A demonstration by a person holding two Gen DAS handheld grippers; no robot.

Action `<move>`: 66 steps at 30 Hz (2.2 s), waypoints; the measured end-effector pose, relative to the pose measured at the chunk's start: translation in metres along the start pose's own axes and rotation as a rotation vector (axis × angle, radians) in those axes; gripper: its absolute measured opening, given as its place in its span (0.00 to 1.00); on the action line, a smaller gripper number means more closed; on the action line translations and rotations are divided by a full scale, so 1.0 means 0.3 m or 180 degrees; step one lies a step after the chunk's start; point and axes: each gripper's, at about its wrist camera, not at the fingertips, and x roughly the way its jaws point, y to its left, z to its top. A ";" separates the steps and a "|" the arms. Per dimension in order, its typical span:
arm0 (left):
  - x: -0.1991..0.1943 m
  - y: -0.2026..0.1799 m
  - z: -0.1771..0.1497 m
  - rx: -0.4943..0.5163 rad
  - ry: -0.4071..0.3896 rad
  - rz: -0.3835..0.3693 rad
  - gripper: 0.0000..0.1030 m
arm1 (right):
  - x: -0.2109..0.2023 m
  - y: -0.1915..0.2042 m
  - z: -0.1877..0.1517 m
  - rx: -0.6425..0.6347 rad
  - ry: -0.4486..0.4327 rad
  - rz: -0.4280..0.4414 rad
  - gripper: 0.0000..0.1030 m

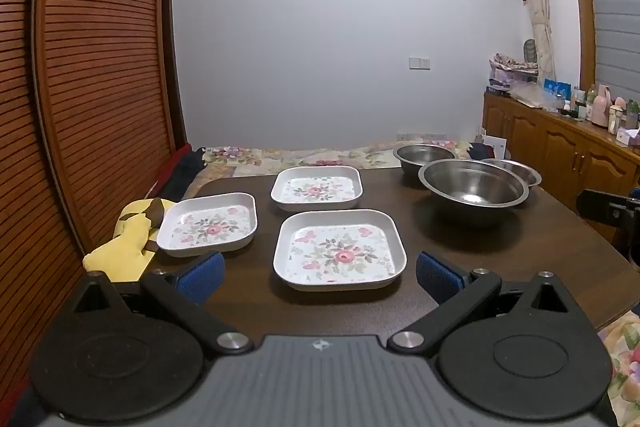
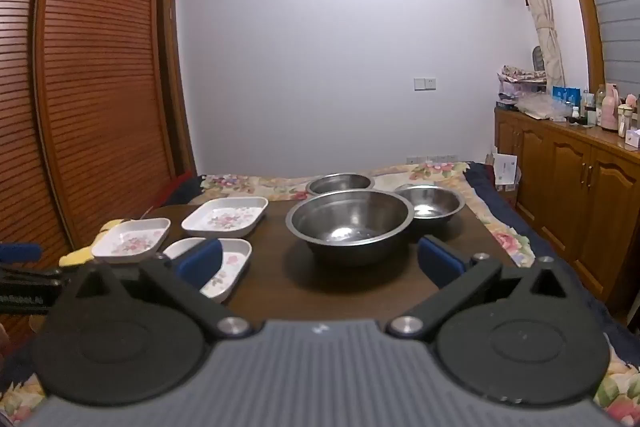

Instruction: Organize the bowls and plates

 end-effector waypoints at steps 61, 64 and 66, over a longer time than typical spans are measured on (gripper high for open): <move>-0.019 0.001 0.000 -0.0020 -0.0064 -0.0031 1.00 | 0.003 -0.002 -0.007 -0.0007 0.0010 0.0006 1.00; -0.019 0.001 -0.001 -0.0023 -0.0063 -0.0034 1.00 | 0.002 -0.001 -0.007 -0.0003 0.0004 0.0006 1.00; -0.019 0.001 -0.001 -0.0019 -0.0065 -0.0032 1.00 | 0.000 -0.001 -0.006 -0.0004 0.0000 0.0009 1.00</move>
